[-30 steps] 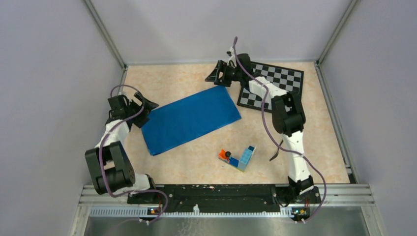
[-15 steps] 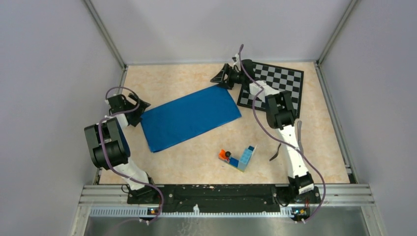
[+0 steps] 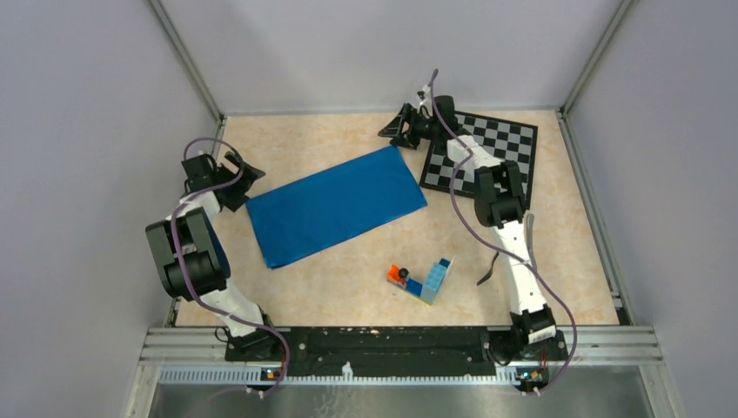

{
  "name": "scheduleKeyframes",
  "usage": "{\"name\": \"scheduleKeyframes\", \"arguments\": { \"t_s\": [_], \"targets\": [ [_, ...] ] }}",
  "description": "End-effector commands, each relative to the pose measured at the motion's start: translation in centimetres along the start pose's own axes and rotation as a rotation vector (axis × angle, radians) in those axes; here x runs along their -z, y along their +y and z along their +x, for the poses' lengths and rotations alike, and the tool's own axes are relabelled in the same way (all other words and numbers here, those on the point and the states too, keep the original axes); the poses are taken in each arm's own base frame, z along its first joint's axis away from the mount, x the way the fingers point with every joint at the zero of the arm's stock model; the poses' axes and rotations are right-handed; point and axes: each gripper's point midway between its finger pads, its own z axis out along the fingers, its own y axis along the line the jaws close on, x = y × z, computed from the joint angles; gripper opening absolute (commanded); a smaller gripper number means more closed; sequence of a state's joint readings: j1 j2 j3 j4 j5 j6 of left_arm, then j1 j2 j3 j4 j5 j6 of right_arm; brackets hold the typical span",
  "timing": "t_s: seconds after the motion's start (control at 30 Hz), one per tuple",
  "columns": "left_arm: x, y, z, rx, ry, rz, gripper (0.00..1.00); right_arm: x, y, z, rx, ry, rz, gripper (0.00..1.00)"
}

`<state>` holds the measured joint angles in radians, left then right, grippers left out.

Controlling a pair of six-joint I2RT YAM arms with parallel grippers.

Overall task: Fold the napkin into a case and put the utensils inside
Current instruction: Smooth out the rectangle-folded napkin at the center of the board.

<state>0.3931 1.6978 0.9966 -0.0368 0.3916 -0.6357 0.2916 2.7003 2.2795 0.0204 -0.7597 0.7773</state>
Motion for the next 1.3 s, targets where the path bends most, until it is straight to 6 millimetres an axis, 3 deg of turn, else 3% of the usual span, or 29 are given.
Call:
{"name": "scheduleKeyframes", "arguments": {
  "t_s": [0.0,0.07,0.27,0.4,0.63,0.77,0.9,1.0,1.07,1.13,1.27],
  "targets": [
    [1.4,-3.7,-1.8,-0.025,-0.022,0.133,0.99,2.2,9.0,-2.1,0.121,-0.052,-0.096,0.74],
    [0.4,-3.6,-1.6,0.005,-0.013,0.149,0.99,2.0,9.0,-0.9,0.099,-0.04,-0.104,0.74],
    [-2.9,-0.5,-0.7,0.063,0.029,0.075,0.99,0.8,6.1,2.3,0.022,0.007,-0.104,0.74],
    [-4.0,1.6,-0.8,0.055,0.038,-0.017,0.99,-0.1,3.6,2.8,0.005,0.016,-0.072,0.74],
    [-4.3,4.4,-1.3,0.03,0.037,-0.144,0.99,-1.1,-1.0,3.3,-0.01,0.039,0.001,0.74],
    [-3.2,3.2,-3.7,-0.024,0.01,-0.159,0.99,-0.9,1.1,3.5,0.04,0.076,0.032,0.74],
    [-0.5,-0.3,-5.2,-0.084,-0.013,-0.096,0.99,0.9,6.2,2.7,0.103,0.102,0.068,0.74],
    [2.3,-3.3,-4.6,-0.154,-0.023,-0.021,0.99,3.1,9.4,2.8,0.183,0.095,0.154,0.74],
    [3.9,-5.2,-2.7,-0.183,-0.002,0.07,0.99,4.9,10.8,3.7,0.226,0.097,0.229,0.74],
    [5.2,-6.6,0.4,-0.191,0.047,0.156,0.99,5.9,11.0,5.6,0.223,0.114,0.245,0.73],
    [6.7,-6.5,5.7,-0.165,0.136,0.236,0.99,7.4,10.6,9.4,0.162,0.135,0.183,0.73]
  ]
}}
